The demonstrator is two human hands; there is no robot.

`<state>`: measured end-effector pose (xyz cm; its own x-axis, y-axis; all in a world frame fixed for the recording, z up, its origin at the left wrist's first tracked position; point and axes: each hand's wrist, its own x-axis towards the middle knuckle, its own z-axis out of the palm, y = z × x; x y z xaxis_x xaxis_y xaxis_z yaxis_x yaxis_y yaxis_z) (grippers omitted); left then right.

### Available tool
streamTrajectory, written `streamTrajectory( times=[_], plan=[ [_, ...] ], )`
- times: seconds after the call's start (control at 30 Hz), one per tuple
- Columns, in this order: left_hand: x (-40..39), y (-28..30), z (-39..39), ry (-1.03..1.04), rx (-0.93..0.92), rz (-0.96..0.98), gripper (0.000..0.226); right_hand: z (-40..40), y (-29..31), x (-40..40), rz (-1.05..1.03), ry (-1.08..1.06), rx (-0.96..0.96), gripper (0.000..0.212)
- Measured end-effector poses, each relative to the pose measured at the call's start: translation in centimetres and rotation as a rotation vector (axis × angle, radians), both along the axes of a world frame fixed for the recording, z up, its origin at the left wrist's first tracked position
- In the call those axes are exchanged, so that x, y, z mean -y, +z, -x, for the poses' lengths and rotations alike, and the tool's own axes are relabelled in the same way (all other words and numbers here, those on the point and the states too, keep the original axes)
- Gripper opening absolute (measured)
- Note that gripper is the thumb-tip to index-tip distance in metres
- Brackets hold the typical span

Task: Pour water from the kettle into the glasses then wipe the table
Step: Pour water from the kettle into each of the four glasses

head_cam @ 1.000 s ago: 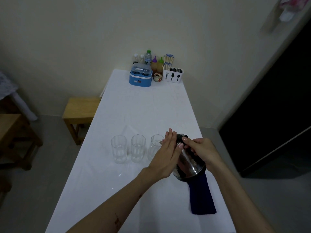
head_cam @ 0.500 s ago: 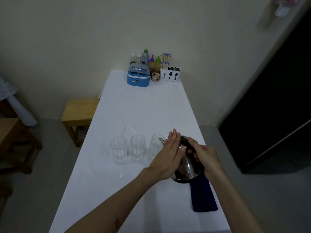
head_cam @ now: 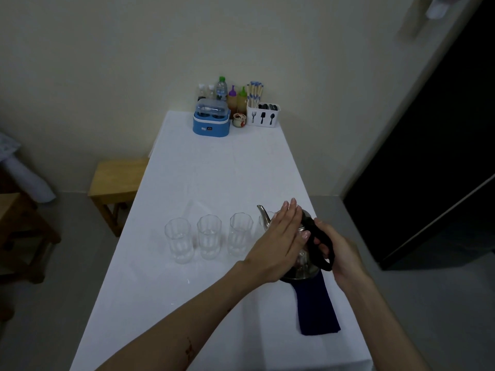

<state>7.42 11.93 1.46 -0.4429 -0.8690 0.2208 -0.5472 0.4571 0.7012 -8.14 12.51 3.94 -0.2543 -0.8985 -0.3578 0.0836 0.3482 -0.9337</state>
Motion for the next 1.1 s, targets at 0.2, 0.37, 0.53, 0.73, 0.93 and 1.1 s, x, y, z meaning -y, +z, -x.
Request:
streamTrajectory(
  times=[0.2, 0.37, 0.53, 0.73, 0.93, 1.1],
  plan=[
    [0.8, -0.3, 1.9, 0.003, -0.043, -0.107, 0.060, 2.2, 0.3, 1.4, -0.019, 0.036, -0.137, 0.032],
    [0.6, -0.5, 3.0, 0.023, -0.105, -0.210, 0.060, 3.2, 0.2, 2.3, -0.024, 0.088, -0.271, 0.036],
    [0.5, -1.1, 3.2, 0.032, -0.104, -0.201, 0.066, 3.4, 0.3, 3.0, -0.040, 0.147, -0.357, 0.043],
    [0.7, -1.6, 3.5, 0.063, -0.140, -0.206, 0.059, 3.7, 0.9, 3.8, -0.014, 0.228, -0.462, 0.045],
    [0.6, -1.0, 3.9, 0.093, -0.196, -0.211, 0.057, 3.6, 2.3, 4.3, 0.027, 0.273, -0.535, 0.038],
    [0.8, -0.3, 4.3, 0.124, -0.218, -0.230, 0.060, 3.8, 3.2, 4.6, 0.035, 0.292, -0.567, 0.041]
  ],
)
